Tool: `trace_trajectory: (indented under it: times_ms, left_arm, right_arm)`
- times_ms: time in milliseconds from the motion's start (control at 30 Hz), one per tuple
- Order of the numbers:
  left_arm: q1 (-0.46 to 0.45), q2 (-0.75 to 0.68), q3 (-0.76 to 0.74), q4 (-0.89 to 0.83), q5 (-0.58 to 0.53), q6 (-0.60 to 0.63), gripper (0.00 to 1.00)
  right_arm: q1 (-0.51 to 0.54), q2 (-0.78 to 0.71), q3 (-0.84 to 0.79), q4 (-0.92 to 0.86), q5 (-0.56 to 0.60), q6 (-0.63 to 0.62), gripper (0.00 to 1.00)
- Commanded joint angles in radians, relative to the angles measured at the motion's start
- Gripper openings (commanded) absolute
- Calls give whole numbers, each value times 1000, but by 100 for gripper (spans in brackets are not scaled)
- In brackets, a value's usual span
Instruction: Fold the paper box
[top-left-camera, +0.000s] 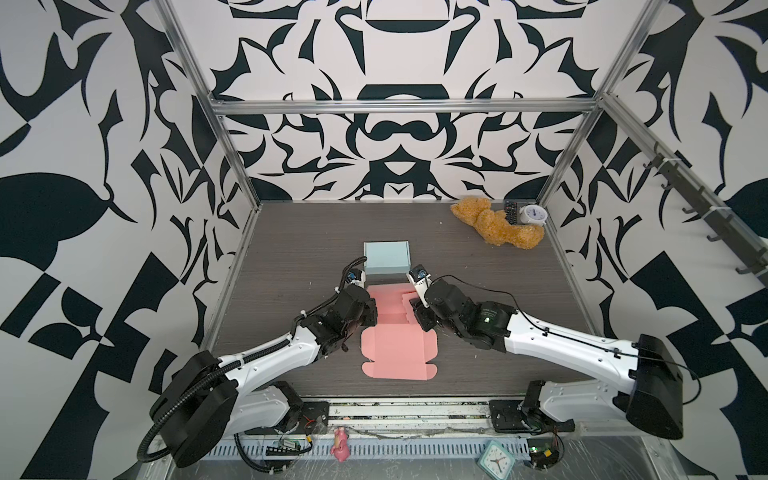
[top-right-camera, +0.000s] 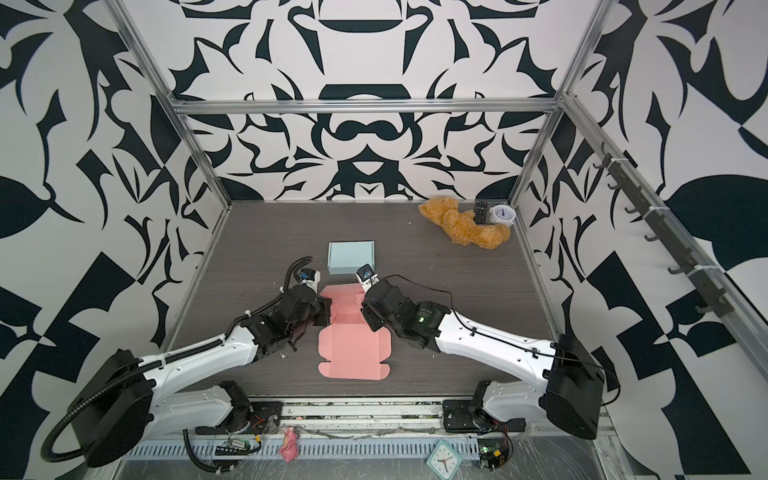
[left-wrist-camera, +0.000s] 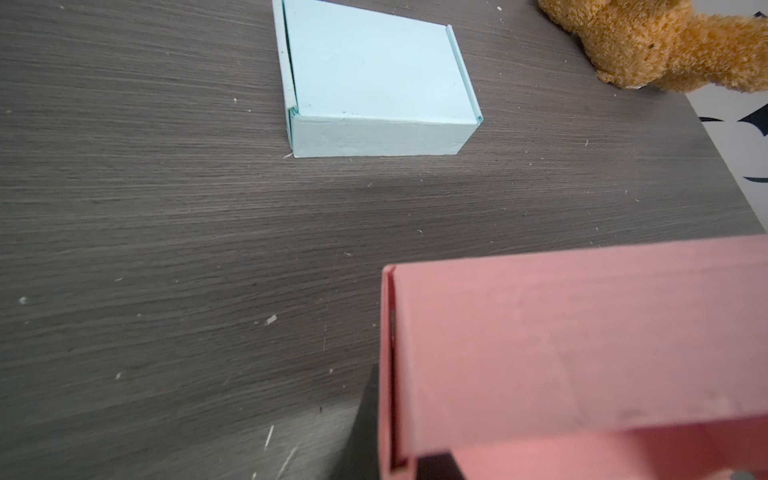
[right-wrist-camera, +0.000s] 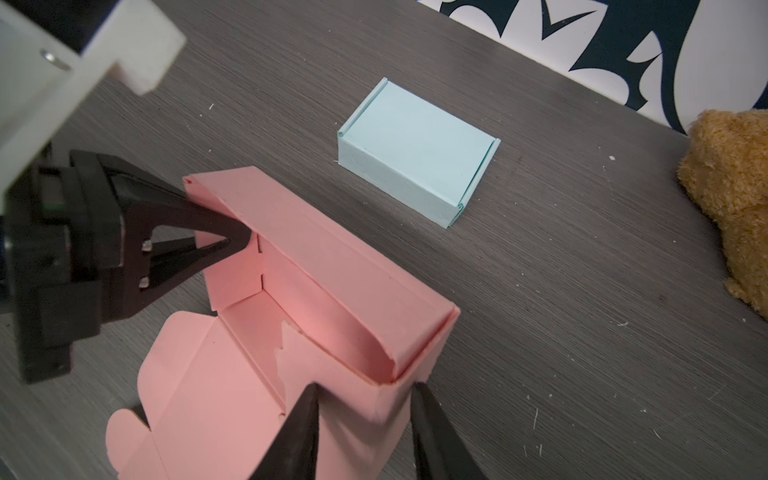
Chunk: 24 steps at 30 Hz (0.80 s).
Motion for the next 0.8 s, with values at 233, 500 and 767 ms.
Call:
trace_trajectory:
  times_ms: [233, 500, 767]
  left_arm:
    - [-14, 14, 30, 77, -17, -63, 0]
    - [-32, 28, 34, 102, -36, -96, 0]
    - [-51, 53, 26, 139, -62, -113, 0]
  right_arm:
    - [7, -14, -36, 25, 165, 44, 36]
    - [6, -6, -31, 13, 248, 41, 26]
    - [10, 48, -18, 23, 304, 37, 29]
